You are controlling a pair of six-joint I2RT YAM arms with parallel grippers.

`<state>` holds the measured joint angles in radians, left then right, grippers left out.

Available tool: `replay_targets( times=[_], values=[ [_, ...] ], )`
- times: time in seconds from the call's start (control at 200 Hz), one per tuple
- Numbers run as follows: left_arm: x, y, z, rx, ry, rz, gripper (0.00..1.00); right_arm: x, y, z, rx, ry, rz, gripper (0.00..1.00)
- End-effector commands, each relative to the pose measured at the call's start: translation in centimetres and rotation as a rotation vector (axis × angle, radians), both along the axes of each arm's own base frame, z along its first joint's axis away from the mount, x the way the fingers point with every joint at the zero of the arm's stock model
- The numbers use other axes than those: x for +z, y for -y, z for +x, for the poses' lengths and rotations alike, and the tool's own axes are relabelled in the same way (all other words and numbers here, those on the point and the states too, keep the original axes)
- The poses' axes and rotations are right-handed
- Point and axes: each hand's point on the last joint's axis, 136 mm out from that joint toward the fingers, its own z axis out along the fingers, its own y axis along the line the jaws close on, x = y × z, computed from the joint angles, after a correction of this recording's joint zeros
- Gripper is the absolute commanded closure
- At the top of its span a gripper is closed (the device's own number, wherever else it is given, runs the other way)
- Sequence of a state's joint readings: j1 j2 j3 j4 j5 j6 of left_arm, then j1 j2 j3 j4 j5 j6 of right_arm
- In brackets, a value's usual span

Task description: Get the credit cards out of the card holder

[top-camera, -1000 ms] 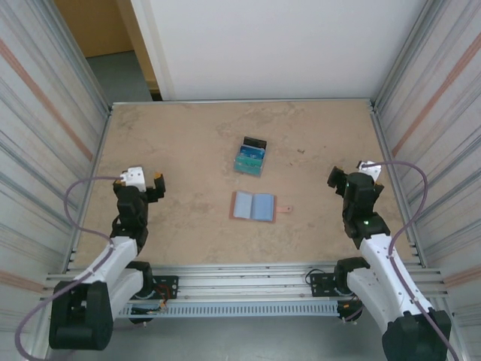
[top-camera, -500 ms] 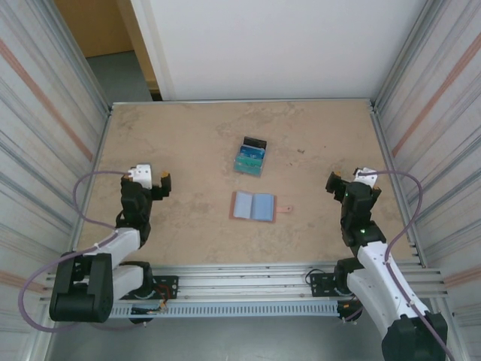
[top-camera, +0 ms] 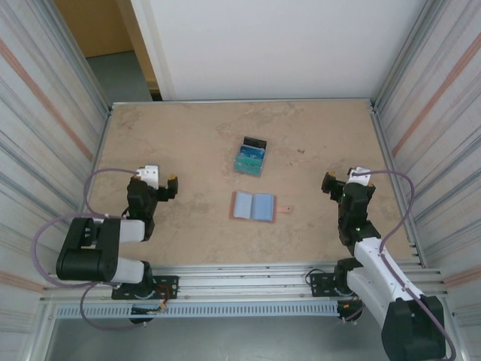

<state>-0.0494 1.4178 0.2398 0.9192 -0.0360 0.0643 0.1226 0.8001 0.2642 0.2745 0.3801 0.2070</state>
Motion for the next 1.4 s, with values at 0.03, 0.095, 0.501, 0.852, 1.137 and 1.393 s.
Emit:
replay_targets(
  times=[0.03, 0.095, 0.501, 0.852, 1.137, 1.393],
  values=[
    [1.1, -0.2, 2.5, 0.004, 0.040, 0.014, 0.01, 0.1, 0.2, 0.9, 0.005, 0.038, 0.011, 0.01],
    [0.9, -0.5, 3.1, 0.030, -0.001, 0.009, 0.01, -0.2, 0.4, 1.3, 0.006, 0.037, 0.016, 0.01],
    [0.5, -1.2, 3.4, 0.066, -0.035, 0.009, 0.01, -1.5, 2.1, 3.9, 0.009, 0.063, 0.057, 0.01],
    [0.5, -1.1, 3.4, 0.065, -0.036, 0.009, 0.01, -3.5, 2.0, 6.3, 0.049, 0.016, 0.046, 0.01],
    [0.5, -1.1, 3.4, 0.065, -0.035, 0.009, 0.01, -5.3, 1.4, 7.8, 0.096, -0.027, 0.047, 0.01],
    [0.5, -1.2, 3.4, 0.066, -0.036, 0.010, 0.01, -6.7, -0.4, 9.0, 0.205, -0.060, 0.040, 0.01]
  ],
)
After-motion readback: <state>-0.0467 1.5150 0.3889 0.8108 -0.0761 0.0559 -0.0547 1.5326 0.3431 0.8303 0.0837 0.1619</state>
